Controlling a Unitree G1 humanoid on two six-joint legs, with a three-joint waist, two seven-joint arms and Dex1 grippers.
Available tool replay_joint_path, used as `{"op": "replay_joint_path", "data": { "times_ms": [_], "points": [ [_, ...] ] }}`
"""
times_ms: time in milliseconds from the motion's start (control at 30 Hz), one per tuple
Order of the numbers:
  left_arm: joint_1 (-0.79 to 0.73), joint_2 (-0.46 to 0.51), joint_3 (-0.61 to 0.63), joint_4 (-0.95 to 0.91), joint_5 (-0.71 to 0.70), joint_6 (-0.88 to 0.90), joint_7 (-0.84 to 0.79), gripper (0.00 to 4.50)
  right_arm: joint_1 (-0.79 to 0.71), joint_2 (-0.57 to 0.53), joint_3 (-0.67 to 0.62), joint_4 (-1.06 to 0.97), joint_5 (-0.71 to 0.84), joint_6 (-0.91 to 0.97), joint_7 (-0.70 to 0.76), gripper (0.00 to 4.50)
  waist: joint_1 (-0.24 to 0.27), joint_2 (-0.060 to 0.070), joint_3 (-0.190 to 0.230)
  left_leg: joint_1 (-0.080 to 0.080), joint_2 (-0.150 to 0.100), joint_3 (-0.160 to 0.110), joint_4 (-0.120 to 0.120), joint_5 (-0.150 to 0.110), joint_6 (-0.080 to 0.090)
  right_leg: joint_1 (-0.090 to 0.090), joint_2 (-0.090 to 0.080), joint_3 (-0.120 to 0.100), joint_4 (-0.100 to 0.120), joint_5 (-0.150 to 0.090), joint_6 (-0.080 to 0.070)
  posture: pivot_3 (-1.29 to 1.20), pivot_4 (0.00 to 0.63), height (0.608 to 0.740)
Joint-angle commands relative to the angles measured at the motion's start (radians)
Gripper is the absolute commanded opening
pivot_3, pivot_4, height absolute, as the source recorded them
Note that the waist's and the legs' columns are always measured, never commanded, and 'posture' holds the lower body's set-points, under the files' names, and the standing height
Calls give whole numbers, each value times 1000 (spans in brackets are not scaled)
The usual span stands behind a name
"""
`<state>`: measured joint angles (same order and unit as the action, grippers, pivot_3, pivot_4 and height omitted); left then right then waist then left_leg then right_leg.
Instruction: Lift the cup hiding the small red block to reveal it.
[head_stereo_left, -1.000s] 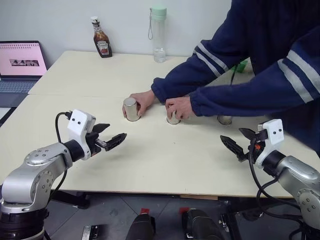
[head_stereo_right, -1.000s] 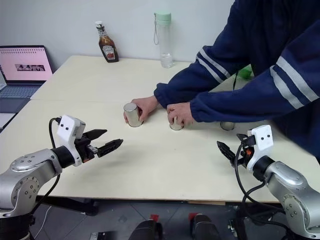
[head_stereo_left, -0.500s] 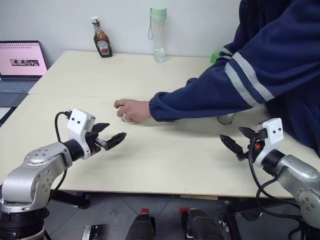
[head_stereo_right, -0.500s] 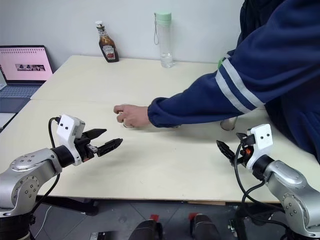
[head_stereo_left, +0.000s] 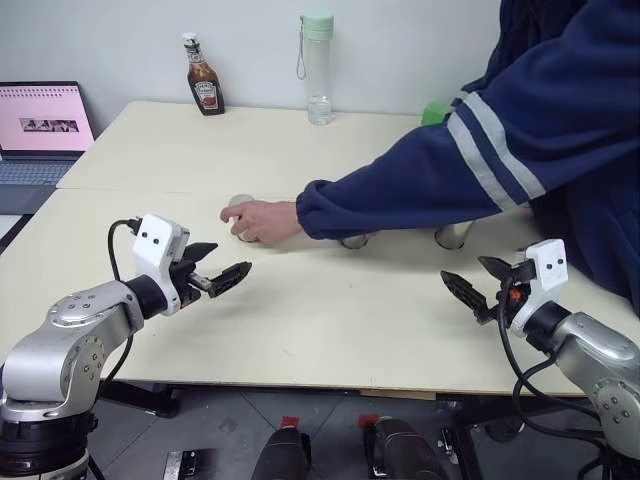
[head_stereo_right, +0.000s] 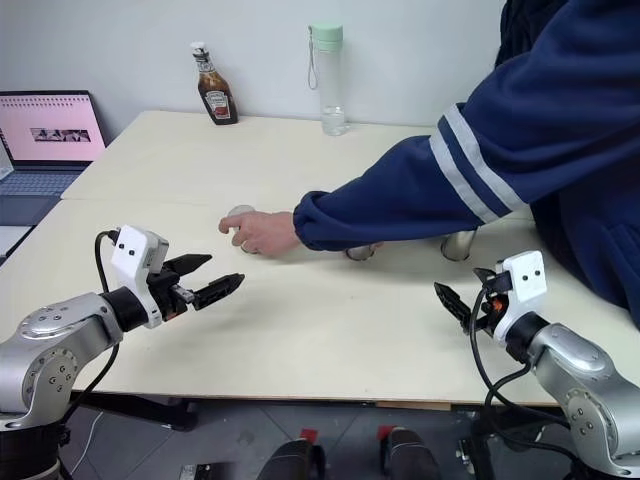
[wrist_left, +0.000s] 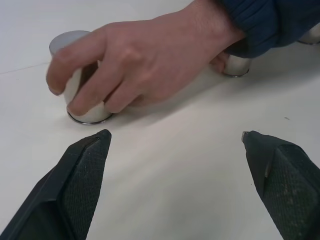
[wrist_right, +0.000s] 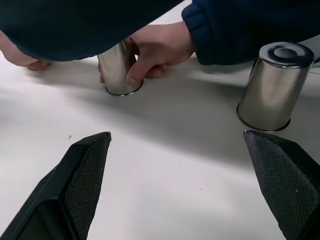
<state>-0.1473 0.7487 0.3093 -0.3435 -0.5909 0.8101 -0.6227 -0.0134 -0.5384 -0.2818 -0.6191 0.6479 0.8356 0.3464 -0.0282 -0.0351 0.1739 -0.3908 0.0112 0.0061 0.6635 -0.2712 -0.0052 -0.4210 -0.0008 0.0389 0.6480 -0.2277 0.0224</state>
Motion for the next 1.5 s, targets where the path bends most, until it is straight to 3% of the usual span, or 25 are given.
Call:
{"op": "replay_joint_path", "data": {
  "times_ms": [33,567,800,1033,1267,1500],
  "points": [
    [5,16,23,-30,-13,10,-4,4461,-19,-9,-17,-7,5,-20,7,4500,0,0,0,0,0,0,0,0,0,0,0,0,0,0,0,0,150,740],
    [-7,-2,-26,-54,-25,20,-21,4461,-37,-10,-22,-59,40,26,-12,4500,0,0,0,0,0,0,0,0,0,0,0,0,0,0,0,0,150,740],
    [-121,-77,-245,17,107,-162,-66,4461,-13,-94,24,-99,56,14,96,4500,6,0,0,0,-1,0,1,0,0,1,0,0,0,0,0,0,150,740],
    [-370,-324,-462,480,365,-507,-16,4461,-8,-99,39,-99,28,-28,105,4500,12,-1,-1,0,-2,0,3,0,0,2,4,0,1,1,1,0,150,740],
    [-560,-507,-473,868,451,-726,17,4461,37,-76,24,-132,20,-44,61,4500,20,-1,-1,-4,-1,0,2,0,1,-1,5,1,-1,2,2,0,150,740],
    [-737,-600,-434,1204,490,-896,40,4461,51,-58,4,-173,34,-28,11,4500,24,-1,-1,-4,-2,0,3,0,1,-1,6,1,-1,2,3,0,150,740]
  ]
}}
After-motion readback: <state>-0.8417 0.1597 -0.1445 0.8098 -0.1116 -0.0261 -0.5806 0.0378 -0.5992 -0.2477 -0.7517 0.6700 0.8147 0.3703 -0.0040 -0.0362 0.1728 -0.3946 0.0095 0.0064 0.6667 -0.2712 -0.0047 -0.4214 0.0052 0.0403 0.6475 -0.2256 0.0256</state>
